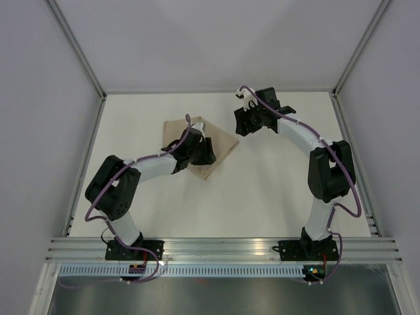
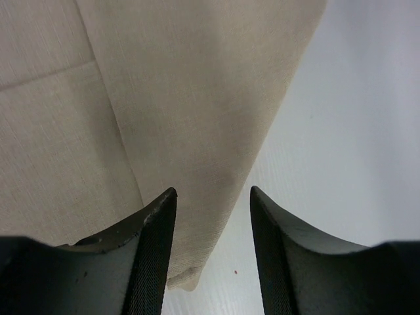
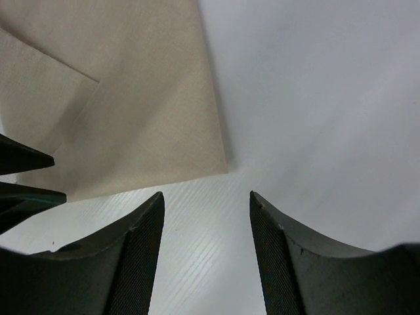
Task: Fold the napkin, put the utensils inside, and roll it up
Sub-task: Fold the napkin, then roll the napkin with the utensil
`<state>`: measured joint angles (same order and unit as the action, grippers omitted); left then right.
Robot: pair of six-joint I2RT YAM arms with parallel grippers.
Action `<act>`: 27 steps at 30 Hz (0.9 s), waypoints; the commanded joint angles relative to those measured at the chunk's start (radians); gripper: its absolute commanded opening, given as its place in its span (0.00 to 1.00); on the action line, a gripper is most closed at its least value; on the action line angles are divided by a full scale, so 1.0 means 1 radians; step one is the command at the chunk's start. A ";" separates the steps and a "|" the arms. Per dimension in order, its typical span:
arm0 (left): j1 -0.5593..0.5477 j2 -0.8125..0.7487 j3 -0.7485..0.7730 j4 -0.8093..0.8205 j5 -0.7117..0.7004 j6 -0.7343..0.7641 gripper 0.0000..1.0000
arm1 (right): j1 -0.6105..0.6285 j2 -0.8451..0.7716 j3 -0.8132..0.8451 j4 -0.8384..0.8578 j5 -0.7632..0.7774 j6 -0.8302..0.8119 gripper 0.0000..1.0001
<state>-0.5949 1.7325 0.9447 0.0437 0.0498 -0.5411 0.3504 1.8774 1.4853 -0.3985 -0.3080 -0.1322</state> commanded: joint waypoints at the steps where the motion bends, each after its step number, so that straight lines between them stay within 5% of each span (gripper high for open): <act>1: -0.023 -0.077 0.104 -0.038 -0.093 0.134 0.55 | -0.039 0.032 0.088 -0.063 -0.008 0.006 0.61; 5: -0.104 -0.024 0.210 -0.126 -0.174 0.269 0.57 | -0.085 0.066 0.136 -0.097 -0.026 0.034 0.61; 11: -0.256 0.130 0.416 -0.261 -0.493 0.424 0.59 | -0.148 0.084 0.188 -0.128 -0.034 0.055 0.60; 20: -0.396 0.280 0.552 -0.366 -0.962 0.440 0.64 | -0.246 0.115 0.199 -0.165 -0.071 0.060 0.60; 27: -0.430 0.358 0.631 -0.467 -1.018 0.437 0.68 | -0.277 0.111 0.155 -0.163 -0.085 0.054 0.59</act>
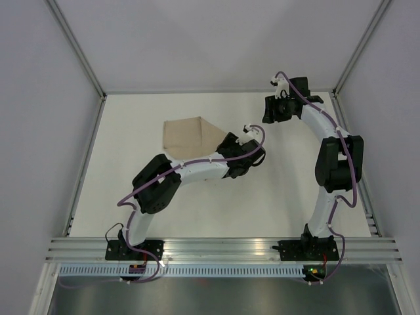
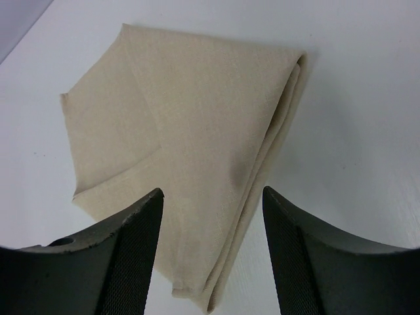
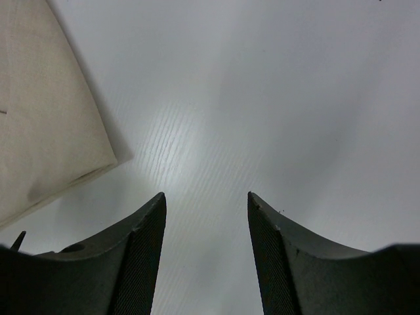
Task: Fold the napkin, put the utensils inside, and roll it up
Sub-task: Roll the napkin with the utensil
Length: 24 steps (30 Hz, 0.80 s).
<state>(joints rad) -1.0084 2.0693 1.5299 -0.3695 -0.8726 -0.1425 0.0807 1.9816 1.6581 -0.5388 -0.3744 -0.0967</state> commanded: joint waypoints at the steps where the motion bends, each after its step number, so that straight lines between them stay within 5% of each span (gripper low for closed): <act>1: -0.027 0.029 0.045 -0.055 -0.097 0.037 0.68 | -0.010 0.003 -0.023 -0.021 -0.018 0.018 0.59; 24: -0.047 0.172 0.036 -0.121 -0.097 -0.042 0.62 | -0.065 0.010 -0.060 -0.006 -0.041 0.023 0.58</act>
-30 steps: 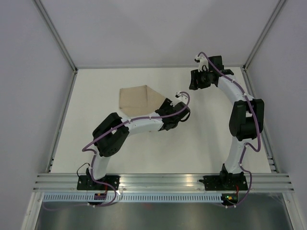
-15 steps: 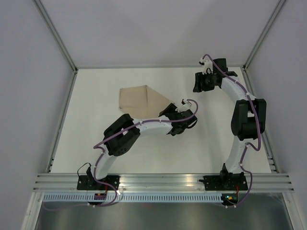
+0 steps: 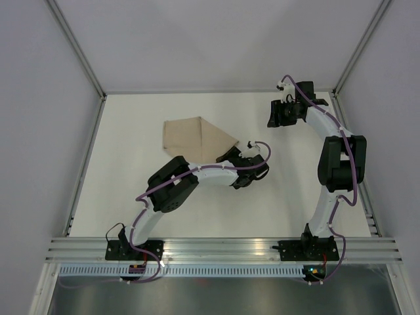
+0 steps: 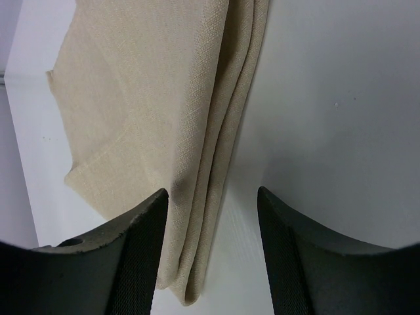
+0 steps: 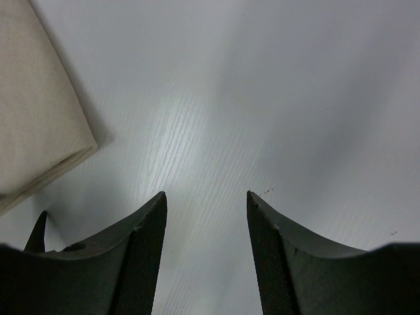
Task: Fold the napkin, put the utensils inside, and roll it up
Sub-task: Roll the napkin with the utensil
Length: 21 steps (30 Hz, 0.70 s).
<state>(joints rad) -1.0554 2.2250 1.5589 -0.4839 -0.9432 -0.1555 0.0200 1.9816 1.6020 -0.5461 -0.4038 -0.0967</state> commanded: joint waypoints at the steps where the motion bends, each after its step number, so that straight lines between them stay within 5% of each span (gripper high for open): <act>1: 0.001 0.022 0.006 -0.007 -0.029 -0.029 0.62 | -0.005 0.010 -0.005 0.003 -0.013 0.025 0.58; 21: 0.025 0.081 -0.005 0.054 0.001 0.034 0.48 | -0.014 0.008 -0.019 0.023 -0.015 0.048 0.56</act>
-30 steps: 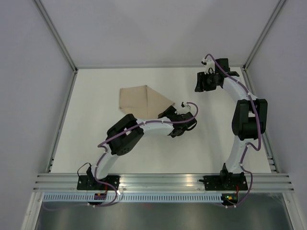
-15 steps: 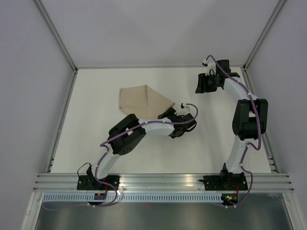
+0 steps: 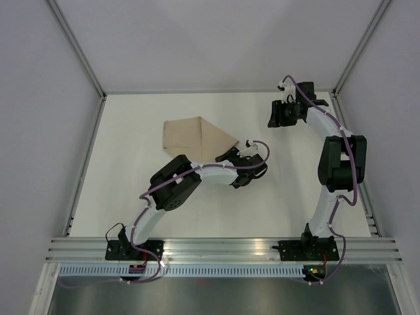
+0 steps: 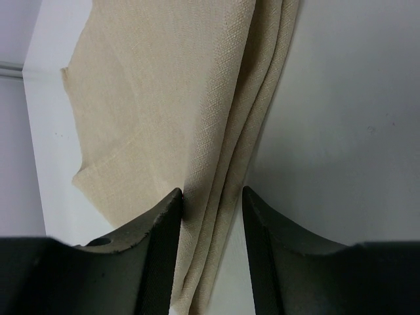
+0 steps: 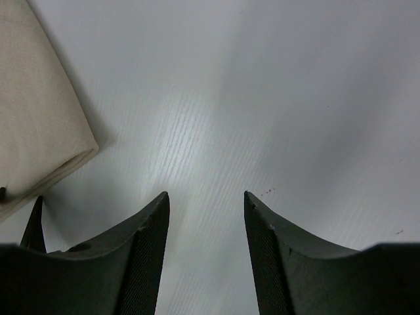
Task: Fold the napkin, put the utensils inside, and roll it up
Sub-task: Roll the napkin with the utensil
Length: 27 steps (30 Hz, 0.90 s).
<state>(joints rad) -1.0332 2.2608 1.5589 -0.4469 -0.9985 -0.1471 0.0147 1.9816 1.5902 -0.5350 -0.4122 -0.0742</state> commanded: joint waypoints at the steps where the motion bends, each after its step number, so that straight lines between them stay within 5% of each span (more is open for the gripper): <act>1: 0.002 0.046 -0.008 0.025 0.061 0.030 0.47 | -0.009 0.010 -0.007 0.015 -0.007 0.028 0.55; 27: 0.025 0.080 -0.077 0.123 0.112 0.086 0.34 | -0.009 0.017 -0.010 0.033 -0.019 0.056 0.53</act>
<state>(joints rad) -1.0264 2.2810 1.5261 -0.3107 -1.0183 -0.0673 0.0128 1.9831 1.5784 -0.5152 -0.4171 -0.0460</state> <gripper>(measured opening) 0.350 0.530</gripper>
